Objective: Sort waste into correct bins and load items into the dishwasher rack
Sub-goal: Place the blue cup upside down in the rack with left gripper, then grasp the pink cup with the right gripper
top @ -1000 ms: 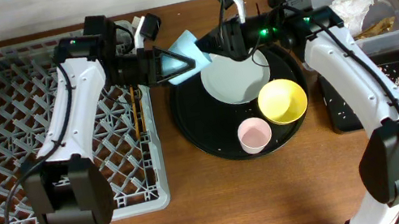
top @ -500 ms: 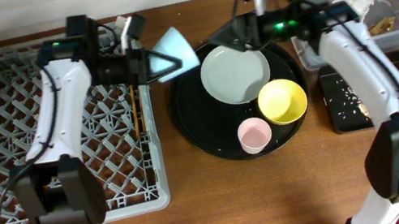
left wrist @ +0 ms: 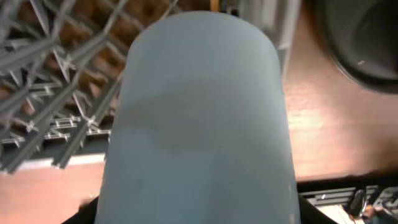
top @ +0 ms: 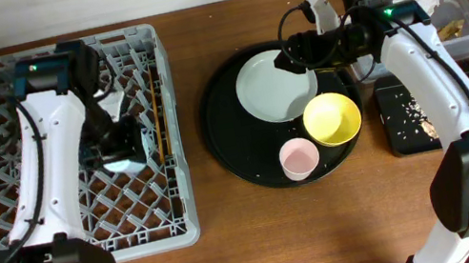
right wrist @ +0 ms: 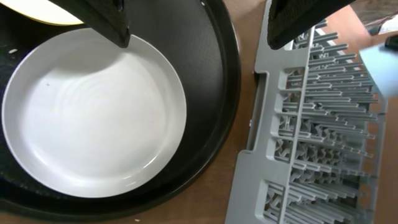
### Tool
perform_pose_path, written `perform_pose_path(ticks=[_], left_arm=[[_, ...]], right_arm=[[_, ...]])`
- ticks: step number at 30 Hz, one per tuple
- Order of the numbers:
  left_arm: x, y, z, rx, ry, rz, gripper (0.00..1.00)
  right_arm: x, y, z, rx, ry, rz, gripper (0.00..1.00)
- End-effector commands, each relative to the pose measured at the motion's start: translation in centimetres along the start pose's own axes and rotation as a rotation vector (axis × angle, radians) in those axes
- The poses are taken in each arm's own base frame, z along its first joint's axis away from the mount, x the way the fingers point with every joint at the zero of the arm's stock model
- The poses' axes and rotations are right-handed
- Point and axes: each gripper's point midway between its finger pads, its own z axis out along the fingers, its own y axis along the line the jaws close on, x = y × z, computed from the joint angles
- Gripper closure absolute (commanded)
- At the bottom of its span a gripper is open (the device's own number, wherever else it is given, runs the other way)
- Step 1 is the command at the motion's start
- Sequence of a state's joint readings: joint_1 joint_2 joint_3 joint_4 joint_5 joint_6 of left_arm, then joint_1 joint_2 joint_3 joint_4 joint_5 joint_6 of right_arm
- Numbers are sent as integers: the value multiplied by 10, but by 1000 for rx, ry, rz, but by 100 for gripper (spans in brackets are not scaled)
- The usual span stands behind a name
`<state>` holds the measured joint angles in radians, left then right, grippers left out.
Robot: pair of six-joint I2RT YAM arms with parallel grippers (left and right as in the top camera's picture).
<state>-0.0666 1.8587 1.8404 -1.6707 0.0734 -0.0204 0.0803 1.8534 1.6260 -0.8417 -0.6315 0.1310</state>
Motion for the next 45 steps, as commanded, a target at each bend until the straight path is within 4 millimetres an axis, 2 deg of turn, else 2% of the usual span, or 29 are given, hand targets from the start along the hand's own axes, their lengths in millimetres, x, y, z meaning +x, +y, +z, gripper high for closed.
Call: perform_pose_path(ticks=[1,4,7,12,16,20,28,30,35,36,38,41,43,45], left_arm=[[26,7,25,-36,129,-52,69],[49,8,51,-47,246,-100,69],[56,1,64,-58,277,-75,69],[54,-20,67,-82,262,8,69],[35,-23,72,-86,181,24,69],[35,-23,72,-86,180,25,68],[35,-22,72,-98,181,32,19],[32,-23,73,-96,165,32,15],[24,-22,73,-104,134,34,15],[22,-22,71,-104,123,35,16],[9,-26,51,-94,61,38,16],[-16,-39,-4,-61,-124,55,15],[-37,-63,-42,-2,-284,101,15],[-47,-85,-47,60,-337,140,15]], right_arm=[[1,-2,4,15,8,-10,29],[1,-3,4,16,8,-10,29],[1,-7,4,40,5,-10,29],[1,-7,4,40,5,-10,29],[1,-7,4,40,8,-9,29],[3,-2,7,36,15,-19,29],[4,-2,7,36,19,-16,29],[4,-2,7,36,19,-24,29],[5,-2,7,36,21,-25,29],[5,-2,7,36,21,-25,29],[5,-2,7,36,21,-25,29],[6,-1,3,37,21,-23,30],[18,-10,-13,132,50,9,39],[33,-21,-24,223,92,48,43]])
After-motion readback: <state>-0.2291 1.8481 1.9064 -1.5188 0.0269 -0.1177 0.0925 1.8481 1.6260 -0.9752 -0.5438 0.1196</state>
